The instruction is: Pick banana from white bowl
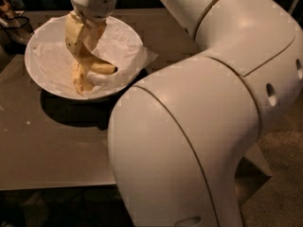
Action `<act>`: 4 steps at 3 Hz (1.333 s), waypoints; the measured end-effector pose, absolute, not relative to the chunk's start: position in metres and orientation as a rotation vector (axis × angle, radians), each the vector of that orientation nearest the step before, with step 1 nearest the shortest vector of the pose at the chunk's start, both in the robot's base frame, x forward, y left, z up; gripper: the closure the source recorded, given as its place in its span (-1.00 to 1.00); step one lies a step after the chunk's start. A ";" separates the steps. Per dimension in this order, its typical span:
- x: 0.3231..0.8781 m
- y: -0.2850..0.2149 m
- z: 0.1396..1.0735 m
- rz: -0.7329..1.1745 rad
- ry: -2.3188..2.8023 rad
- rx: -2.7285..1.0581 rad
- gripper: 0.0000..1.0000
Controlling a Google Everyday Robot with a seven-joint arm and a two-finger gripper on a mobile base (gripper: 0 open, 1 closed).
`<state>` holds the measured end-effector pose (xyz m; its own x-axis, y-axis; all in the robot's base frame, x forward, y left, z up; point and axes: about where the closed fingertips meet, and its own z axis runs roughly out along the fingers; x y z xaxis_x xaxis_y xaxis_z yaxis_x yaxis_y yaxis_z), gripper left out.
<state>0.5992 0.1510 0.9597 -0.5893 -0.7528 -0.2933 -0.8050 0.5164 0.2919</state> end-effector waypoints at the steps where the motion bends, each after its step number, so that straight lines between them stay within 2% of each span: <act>1: 0.596 0.154 0.961 0.625 2.611 -1.347 1.00; 4: 0.520 0.151 0.961 0.749 2.727 -1.274 1.00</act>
Offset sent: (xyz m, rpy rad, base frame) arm -0.0719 -0.0062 0.0071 0.0121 0.1046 -0.0237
